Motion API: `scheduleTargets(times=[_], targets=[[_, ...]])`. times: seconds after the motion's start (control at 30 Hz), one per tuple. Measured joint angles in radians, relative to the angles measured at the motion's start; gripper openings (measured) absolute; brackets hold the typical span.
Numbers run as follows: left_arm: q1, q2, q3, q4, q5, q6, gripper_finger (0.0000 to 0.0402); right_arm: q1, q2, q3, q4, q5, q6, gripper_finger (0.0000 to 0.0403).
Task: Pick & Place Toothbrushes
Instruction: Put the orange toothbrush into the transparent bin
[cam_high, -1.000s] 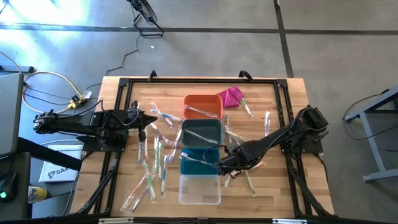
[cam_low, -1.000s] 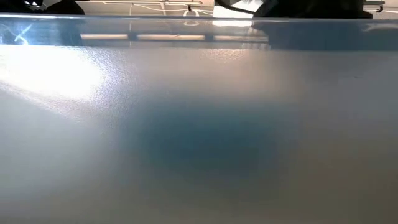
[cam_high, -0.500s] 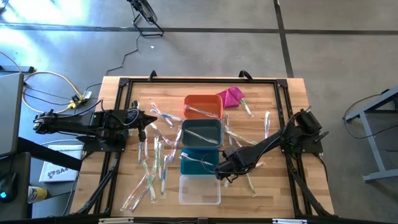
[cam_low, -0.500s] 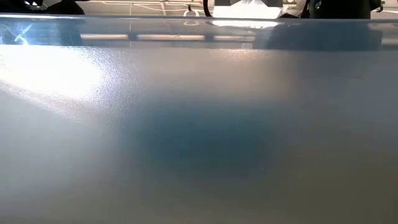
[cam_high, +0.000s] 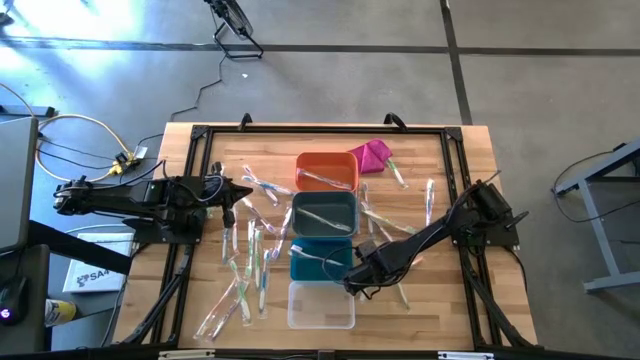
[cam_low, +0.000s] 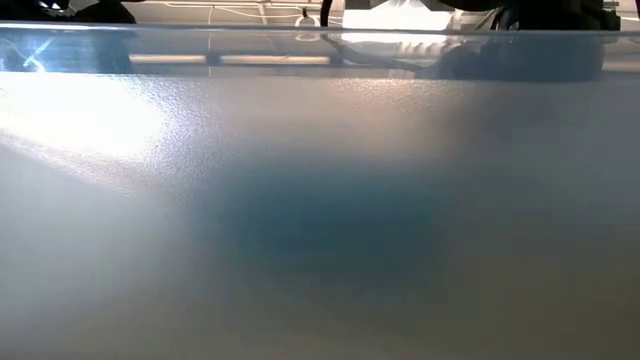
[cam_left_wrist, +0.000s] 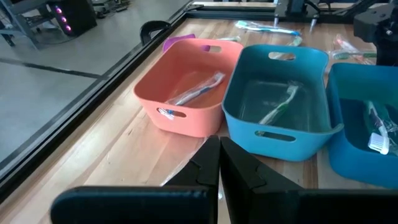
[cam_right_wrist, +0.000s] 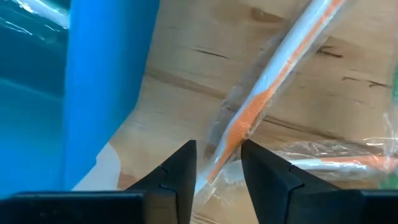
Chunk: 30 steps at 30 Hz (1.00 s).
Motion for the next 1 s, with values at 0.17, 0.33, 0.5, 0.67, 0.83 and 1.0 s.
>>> scheduleTargets(times=[0.17,0.33,0.5,0.67,0.83,1.0], targets=[[0.000,0.000,0.000,0.000,0.000,0.000,0.0006,0.000,0.000,0.000,0.000,-0.001,0.000,0.0069],[0.000,0.000,0.000,0.000,0.000,0.000,0.0006,0.000,0.000,0.000,0.000,-0.031,-0.001,0.0018],[0.000,0.000,0.000,0.000,0.000,0.000,0.0006,0.000,-0.001,0.000,-0.003,-0.043,-0.001,0.0003],[0.000,0.000,0.000,0.000,0.000,0.000,0.0006,0.000,-0.019,0.000,-0.035,-0.062,0.000,0.0002],[0.000,0.000,0.000,0.001,0.000,0.000,0.0006,-0.001,-0.078,0.000,-0.068,-0.051,0.001,0.0002],[0.000,0.000,0.000,0.002,0.000,-0.001,0.0006,-0.003,-0.161,0.000,-0.116,-0.078,0.001,0.0002]])
